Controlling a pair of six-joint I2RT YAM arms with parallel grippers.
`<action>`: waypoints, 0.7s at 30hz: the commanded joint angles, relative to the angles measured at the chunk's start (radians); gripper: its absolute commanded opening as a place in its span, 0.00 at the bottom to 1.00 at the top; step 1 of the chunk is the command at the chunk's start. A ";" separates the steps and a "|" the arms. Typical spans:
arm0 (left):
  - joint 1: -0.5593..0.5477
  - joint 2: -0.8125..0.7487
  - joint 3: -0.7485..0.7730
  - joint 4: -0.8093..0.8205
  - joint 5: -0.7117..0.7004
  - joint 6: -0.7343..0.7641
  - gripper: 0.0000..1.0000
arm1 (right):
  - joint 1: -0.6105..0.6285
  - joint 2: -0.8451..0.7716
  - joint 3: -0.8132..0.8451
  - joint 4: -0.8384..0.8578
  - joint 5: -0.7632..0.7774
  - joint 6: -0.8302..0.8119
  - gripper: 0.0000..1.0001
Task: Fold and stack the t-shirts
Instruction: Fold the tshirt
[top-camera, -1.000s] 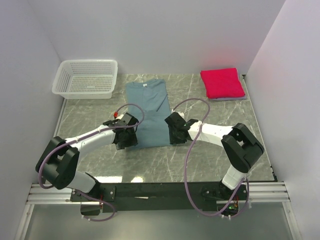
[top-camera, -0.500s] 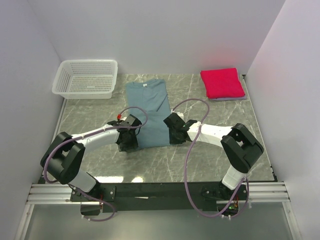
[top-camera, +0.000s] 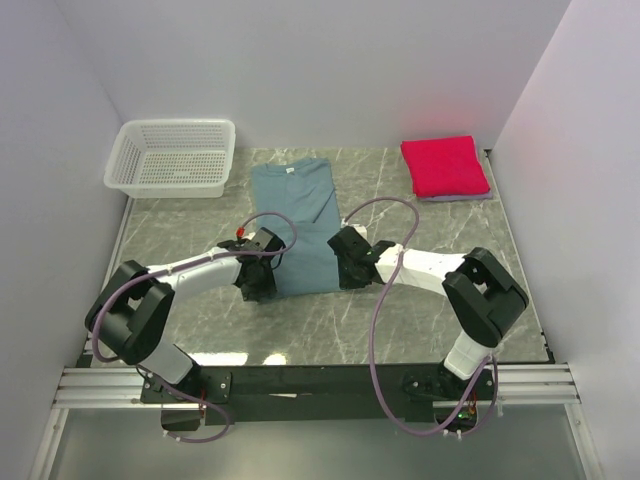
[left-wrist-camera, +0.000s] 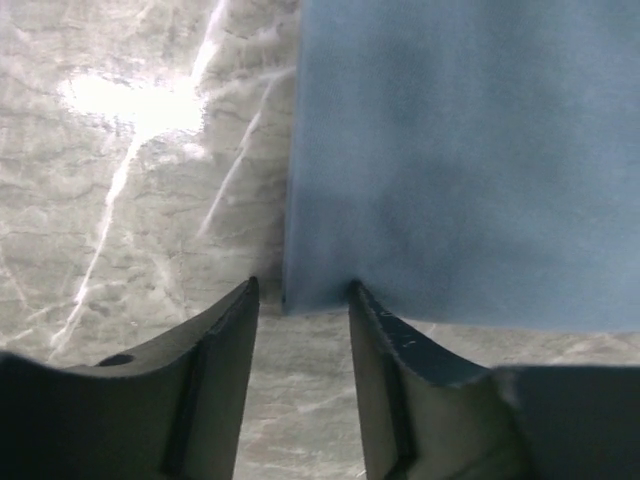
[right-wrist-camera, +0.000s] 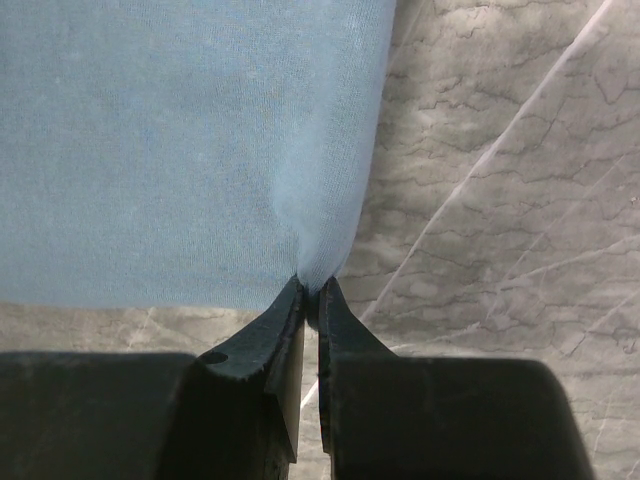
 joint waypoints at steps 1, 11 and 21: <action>-0.004 0.042 -0.021 0.023 0.024 -0.024 0.42 | 0.007 0.024 -0.059 -0.076 0.000 -0.016 0.00; -0.019 0.042 -0.040 -0.041 0.052 -0.044 0.01 | 0.016 -0.026 -0.056 -0.132 -0.012 -0.019 0.00; -0.434 -0.309 -0.076 -0.457 0.107 -0.280 0.01 | 0.151 -0.420 -0.172 -0.557 -0.208 0.016 0.00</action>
